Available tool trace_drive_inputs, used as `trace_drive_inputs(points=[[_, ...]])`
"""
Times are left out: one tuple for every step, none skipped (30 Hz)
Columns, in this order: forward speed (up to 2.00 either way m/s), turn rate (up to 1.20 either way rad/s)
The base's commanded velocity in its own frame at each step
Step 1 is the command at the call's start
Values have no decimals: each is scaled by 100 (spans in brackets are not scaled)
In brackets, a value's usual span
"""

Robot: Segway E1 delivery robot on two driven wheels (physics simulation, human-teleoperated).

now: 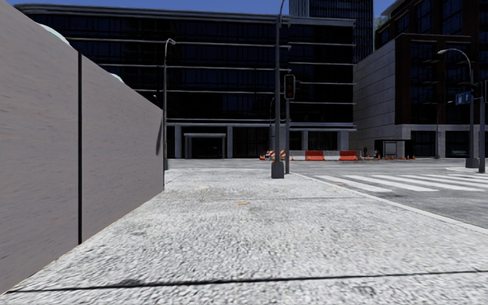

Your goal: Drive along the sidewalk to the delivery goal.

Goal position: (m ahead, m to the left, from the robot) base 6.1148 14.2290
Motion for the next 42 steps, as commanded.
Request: trace_drive_inputs(points=[[200, 0], [200, 0], [200, 0], [200, 0], [200, 0], [200, 0], [200, 0], [200, 0], [200, 0], [200, 0], [200, 0], [200, 0], [200, 0], [200, 0], [200, 0], [200, 0], [200, 0], [200, 0], [200, 0], [200, 0], [200, 0], [200, 0], [200, 0], [200, 1], [200, 3], [200, 3], [200, 4], [200, 9], [200, 17], [200, 17], [200, 19], [200, 21], [200, 22], [200, 23], [200, 23], [200, 23], [200, 23], [200, 23], [200, 23], [200, 23], [200, 23], [200, 23]])
